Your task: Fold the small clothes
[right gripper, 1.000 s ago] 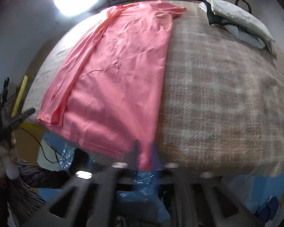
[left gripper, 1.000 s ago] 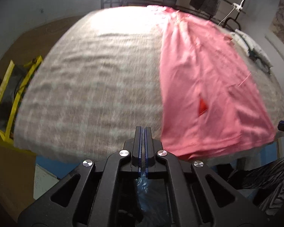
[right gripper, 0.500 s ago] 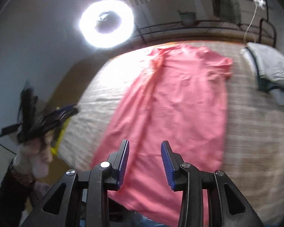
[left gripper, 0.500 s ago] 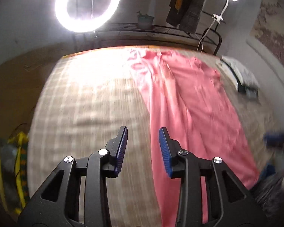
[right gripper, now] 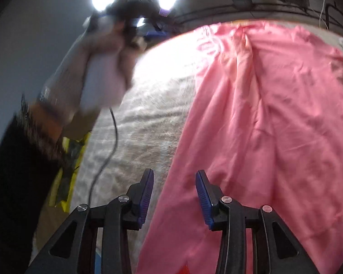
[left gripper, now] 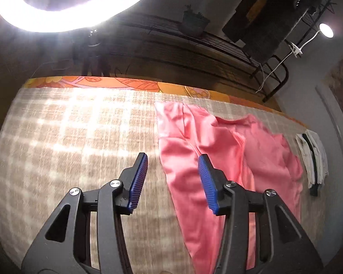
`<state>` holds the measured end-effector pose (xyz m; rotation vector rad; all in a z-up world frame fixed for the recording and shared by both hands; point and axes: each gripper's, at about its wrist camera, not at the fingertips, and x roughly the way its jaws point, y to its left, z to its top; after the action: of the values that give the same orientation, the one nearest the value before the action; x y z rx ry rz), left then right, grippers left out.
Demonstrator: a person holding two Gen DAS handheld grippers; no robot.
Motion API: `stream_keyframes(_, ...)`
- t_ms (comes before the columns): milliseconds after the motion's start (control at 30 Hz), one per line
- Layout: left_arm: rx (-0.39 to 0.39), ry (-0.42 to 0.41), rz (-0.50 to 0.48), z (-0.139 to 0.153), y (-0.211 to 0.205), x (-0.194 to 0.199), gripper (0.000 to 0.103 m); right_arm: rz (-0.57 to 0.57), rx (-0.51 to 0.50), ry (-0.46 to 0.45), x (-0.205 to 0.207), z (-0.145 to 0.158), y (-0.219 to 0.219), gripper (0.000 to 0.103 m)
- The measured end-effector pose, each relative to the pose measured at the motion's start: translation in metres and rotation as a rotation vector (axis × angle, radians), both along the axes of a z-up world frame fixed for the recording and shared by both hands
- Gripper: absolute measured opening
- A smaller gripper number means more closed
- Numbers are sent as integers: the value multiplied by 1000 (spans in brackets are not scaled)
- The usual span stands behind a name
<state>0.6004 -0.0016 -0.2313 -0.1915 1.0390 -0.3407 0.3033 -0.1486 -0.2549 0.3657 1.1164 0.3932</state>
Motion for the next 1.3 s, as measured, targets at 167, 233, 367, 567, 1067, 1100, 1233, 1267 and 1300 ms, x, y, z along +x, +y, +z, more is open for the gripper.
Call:
stream_keyframes(167,44,25,-13,-33,-15,38,47,-36,-39,15,17,-20,3,44)
stream_keyframes(233,38,34,-19,-41,-20,44,47,-28,-58,1,18,-21,6,45)
stream_keyframes(367,80,0,-27,-47,-28,49,19,4,-127,-44,17,-18,21,51)
stream_keyframes(567,107,-41,-36,-35,-29,53,0,19,-273,-121,11,-17,35,0)
stream_keyframes(1067,126,-59,57,-40,16,81,0,92,36,-108,11,-18,19,0)
stream_keyframes(1100,118,-65,60,-38,19,80,0,108,41,-99,12,-22,20,0)
stream_keyframes(1233,144,-87,44,-27,24,63,0,143,73,-88,12,-23,21,32)
stream_keyframes(1267,130,-90,42,-19,27,51,0,137,86,-92,10,-19,19,36)
stream_keyframes(1300,122,-90,38,-13,27,41,0,126,83,-97,10,-16,16,36)
